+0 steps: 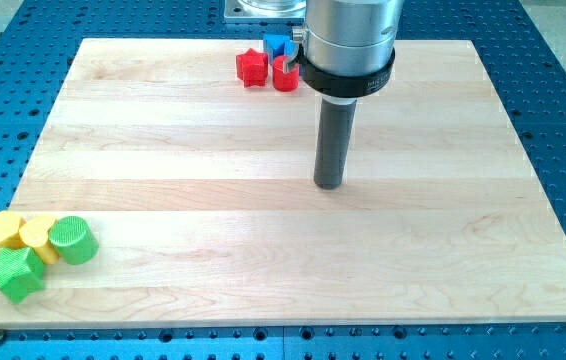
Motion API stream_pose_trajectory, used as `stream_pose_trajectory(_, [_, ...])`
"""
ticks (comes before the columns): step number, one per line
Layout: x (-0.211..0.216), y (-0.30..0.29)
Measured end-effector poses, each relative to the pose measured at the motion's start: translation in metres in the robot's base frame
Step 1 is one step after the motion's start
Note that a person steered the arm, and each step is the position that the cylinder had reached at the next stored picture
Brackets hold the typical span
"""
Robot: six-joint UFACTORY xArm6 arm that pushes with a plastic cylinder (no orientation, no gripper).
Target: Move your arm towards the yellow heart
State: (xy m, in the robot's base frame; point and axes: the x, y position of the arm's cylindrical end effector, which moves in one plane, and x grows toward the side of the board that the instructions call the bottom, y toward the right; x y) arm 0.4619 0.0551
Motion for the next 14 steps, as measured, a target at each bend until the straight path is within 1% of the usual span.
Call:
stream_pose_trajectory(2, [-0.002, 0.000])
stream_pose_trajectory(5, [0.018, 0.000])
stream_pose_trajectory(7, [0.012, -0.019])
stream_pose_trajectory(14, [0.016, -0.003])
